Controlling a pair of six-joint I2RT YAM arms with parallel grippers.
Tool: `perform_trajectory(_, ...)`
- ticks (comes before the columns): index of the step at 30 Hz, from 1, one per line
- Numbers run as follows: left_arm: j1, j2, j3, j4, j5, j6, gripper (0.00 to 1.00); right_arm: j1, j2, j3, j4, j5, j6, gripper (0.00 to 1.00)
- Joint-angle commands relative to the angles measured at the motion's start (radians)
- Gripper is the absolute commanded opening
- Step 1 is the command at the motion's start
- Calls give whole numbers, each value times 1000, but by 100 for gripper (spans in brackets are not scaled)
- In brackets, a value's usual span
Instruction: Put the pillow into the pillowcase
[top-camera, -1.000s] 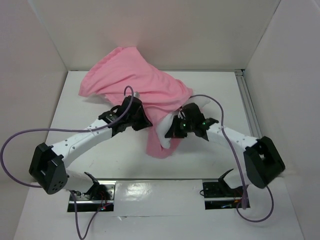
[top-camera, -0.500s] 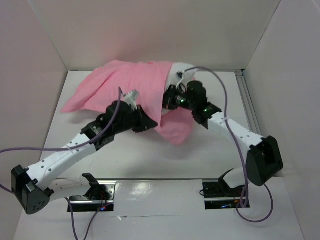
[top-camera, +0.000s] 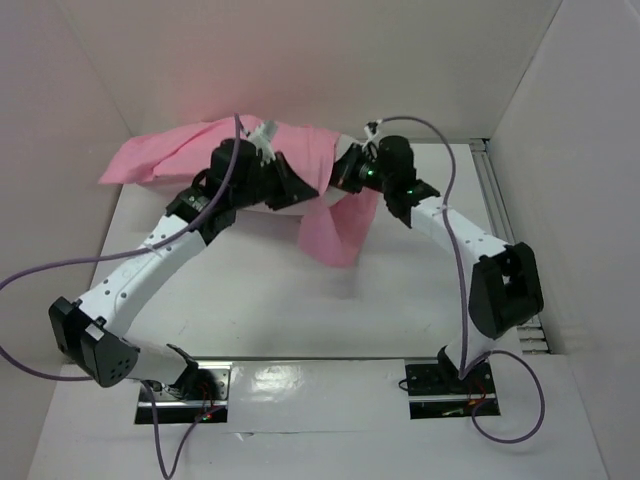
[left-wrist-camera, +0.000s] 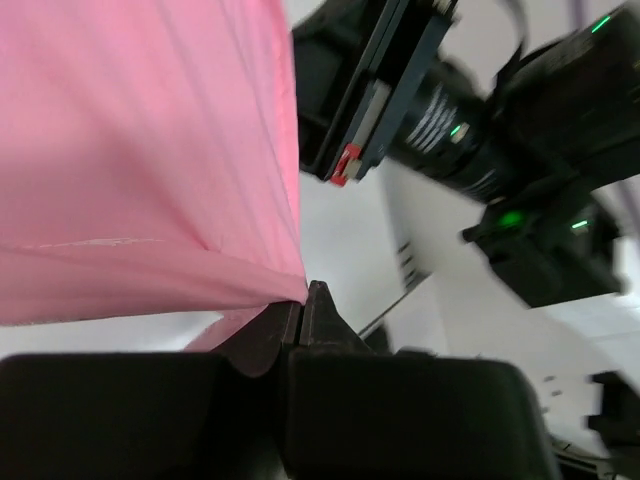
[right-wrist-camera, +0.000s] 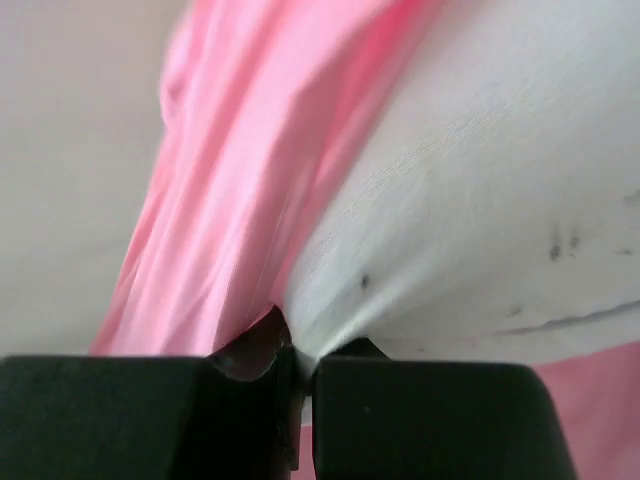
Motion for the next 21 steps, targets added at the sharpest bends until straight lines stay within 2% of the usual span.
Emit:
perform_trajectory(1,-12,14,243,83,178,62,0,-30,-138,131,56,14,-39,0)
perform_trajectory(2,-12,14,256,83,178,63,0,-18,-155,131,42,25,-39,0)
perform_trajectory(5,-55,-59,54,112,152,1,0,48,-214,-19,42,62,-64,0)
perform_trajectory(6,-69,-93,-143,135,152,-28,0,68,-214,-77,56,62,-64,0)
perform_trajectory(7,-83,-172,-249,209,143,-105,0,103,-214,-203,74,62,-44,0)
perform_trajectory(8,-118,-214,-351,251,152,-147,0,117,-214,-262,91,62,-30,0)
perform_trajectory(9,-138,-257,-522,286,152,-189,0,128,-197,-315,132,51,-19,0)
perform_trajectory(11,-210,-375,-627,317,152,-287,0,148,-176,-435,187,42,4,0)
perform_trajectory(13,-268,-455,-652,256,86,-301,0,157,-176,-470,188,42,4,0)
perform_trajectory(14,-282,-467,-628,172,60,-301,0,157,-165,-470,174,51,-11,0)
perform_trajectory(16,-302,-468,-542,92,5,-257,0,168,-156,-470,148,51,-51,0)
perform_trajectory(20,-312,-403,-403,-60,-4,-162,2,168,-165,-427,35,51,-132,0)
perform_trajectory(21,-312,-359,-333,-136,-13,-137,26,168,-183,-415,-63,79,-154,4)
